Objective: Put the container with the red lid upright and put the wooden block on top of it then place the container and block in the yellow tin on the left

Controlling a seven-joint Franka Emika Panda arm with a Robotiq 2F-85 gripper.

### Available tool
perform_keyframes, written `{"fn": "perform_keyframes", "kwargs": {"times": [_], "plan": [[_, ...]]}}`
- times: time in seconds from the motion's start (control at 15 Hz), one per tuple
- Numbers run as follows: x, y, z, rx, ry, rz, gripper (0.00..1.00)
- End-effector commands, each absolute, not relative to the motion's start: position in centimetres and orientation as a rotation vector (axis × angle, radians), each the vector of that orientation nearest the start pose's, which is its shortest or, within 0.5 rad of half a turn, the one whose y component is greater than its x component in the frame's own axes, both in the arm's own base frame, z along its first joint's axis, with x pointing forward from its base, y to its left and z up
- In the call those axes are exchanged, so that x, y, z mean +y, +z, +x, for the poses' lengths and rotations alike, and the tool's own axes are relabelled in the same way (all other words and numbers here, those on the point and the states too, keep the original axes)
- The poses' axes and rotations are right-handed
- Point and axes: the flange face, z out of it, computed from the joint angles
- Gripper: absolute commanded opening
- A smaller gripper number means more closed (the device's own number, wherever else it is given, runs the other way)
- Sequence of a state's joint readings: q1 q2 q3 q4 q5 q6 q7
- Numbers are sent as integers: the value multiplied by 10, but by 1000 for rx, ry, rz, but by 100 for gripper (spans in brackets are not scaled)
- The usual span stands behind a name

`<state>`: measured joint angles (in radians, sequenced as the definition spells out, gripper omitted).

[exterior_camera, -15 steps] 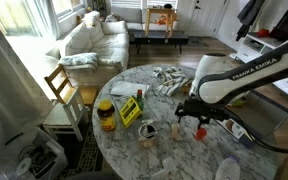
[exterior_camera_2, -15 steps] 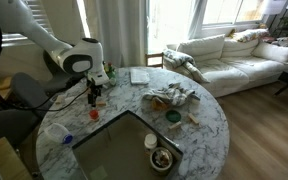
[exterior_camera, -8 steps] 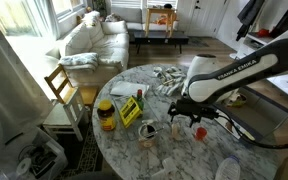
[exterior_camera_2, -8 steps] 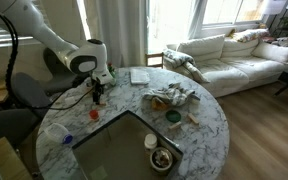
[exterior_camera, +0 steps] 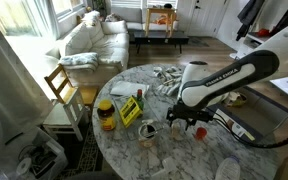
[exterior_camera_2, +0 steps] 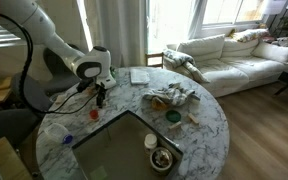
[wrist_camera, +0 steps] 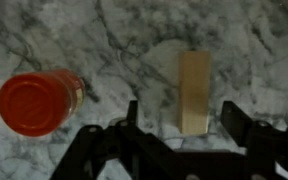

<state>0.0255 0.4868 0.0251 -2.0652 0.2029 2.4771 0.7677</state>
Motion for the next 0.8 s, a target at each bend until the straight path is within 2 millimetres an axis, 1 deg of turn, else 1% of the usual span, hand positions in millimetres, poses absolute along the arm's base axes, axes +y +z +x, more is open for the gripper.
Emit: {"fn": "perform_keyframes", "kwargs": {"times": [0.0, 0.27, 0.4, 0.47, 0.53, 0.73], "plan": [[31, 177, 586, 1273, 215, -2781, 53], [30, 178, 584, 1262, 225, -2786, 22], [26, 183, 582, 1262, 231, -2795, 8], [22, 188, 580, 1257, 235, -2793, 5], [18, 192, 578, 1244, 240, -2797, 7], [5, 214, 570, 1170, 268, -2806, 7]]}}
